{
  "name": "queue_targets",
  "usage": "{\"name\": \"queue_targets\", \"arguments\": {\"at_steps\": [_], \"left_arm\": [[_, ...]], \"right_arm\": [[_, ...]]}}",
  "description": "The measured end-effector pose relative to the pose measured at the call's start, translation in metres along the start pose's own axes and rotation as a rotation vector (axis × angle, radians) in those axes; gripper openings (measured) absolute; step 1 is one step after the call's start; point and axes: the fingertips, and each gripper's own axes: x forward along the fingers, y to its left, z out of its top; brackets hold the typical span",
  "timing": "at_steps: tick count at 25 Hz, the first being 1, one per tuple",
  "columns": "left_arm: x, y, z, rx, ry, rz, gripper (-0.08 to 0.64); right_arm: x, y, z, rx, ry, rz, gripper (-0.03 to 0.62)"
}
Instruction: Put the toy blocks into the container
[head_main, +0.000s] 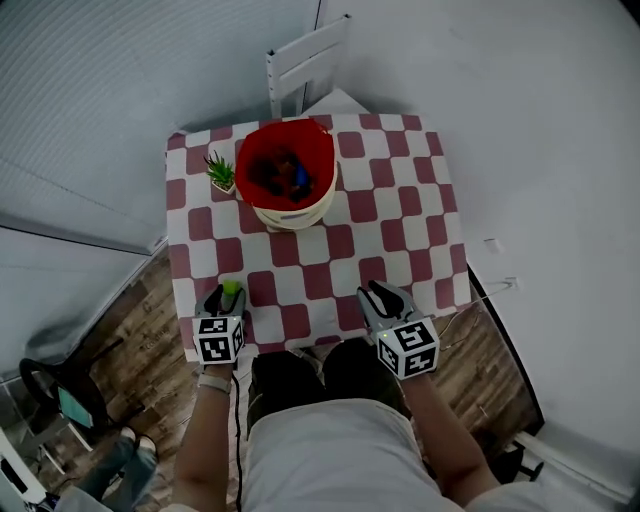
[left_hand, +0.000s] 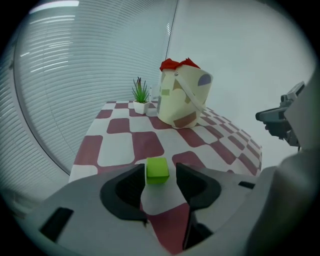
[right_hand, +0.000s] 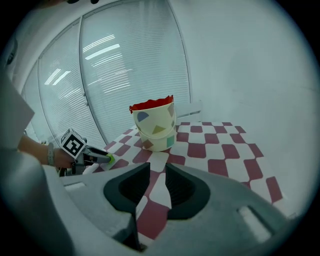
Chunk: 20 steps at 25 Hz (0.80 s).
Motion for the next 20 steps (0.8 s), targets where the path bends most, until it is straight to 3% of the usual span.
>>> {"name": "queue_targets", "arguments": {"at_steps": [5,12,20], "left_arm": [[0.009,0.005,-0.002,-0.006,0.017,0.035,0.145],[0.006,-0.001,0.007,0.002,0.016,0.038,0.141],[-0.015,-0.025,0.046,0.008,-0.048,0.017,0.141]], "right_arm": [[-0.01,-0.011,-0.007,0.03,0.0,-0.028,0.094],[-0.017,-0.02,0.001,0.048,-0.022,-0.031,0.094],[-0.021,-0.024,0.021,0.032,-0.055,0.005,0.094]]}}
